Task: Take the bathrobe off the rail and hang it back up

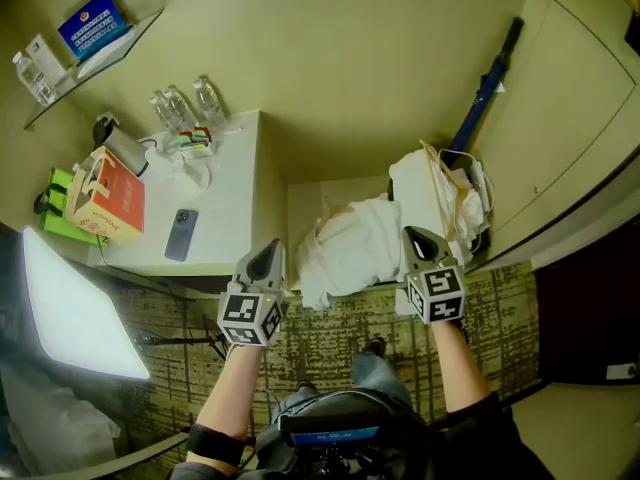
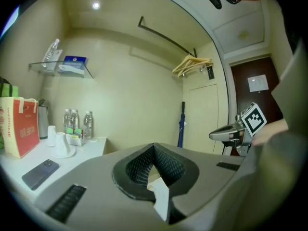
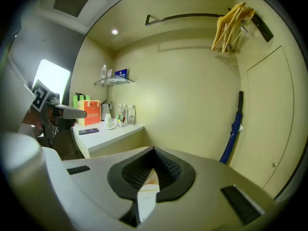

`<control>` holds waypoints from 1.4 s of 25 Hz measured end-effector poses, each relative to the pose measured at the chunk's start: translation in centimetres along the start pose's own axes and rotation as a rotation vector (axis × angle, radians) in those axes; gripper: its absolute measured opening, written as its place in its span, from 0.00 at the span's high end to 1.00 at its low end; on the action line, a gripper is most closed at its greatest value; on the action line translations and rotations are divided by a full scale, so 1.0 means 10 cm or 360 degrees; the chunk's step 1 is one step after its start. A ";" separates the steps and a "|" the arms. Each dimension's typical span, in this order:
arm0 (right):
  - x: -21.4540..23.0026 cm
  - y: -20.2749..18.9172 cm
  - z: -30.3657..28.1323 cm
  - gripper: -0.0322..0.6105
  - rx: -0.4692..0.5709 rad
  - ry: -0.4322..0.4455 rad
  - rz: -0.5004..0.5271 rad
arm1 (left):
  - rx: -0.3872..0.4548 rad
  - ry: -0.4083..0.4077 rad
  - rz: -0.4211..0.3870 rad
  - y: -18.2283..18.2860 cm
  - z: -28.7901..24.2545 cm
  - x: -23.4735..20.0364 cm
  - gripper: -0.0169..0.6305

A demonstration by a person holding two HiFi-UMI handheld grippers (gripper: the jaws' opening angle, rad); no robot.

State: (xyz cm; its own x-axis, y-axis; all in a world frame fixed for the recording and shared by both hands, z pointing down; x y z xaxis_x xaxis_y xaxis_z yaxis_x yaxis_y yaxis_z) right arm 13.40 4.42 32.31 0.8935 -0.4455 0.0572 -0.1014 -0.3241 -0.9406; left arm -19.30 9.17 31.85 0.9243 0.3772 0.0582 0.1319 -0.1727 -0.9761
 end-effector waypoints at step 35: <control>-0.63 -0.63 0.90 0.92 -0.0100 -0.0132 -0.0090 | -0.0018 0.0009 0.0145 -0.45 1.14 0.02 0.97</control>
State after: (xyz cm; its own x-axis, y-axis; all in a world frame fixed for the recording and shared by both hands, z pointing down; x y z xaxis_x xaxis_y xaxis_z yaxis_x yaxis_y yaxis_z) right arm 12.35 16.77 34.85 0.9315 -0.3550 0.0793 -0.0746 -0.3997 -0.9136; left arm -23.82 20.36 33.82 0.9347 0.3542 -0.0298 0.0510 -0.2166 -0.9749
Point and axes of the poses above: the fingertips, and each gripper's own axes: z backward along the fingers, x to its right, y out of its top, the point moved 9 cm from there along z, backward along the fingers, and after that the axes turned 7 degrees about -z, right-handed, at the moved point
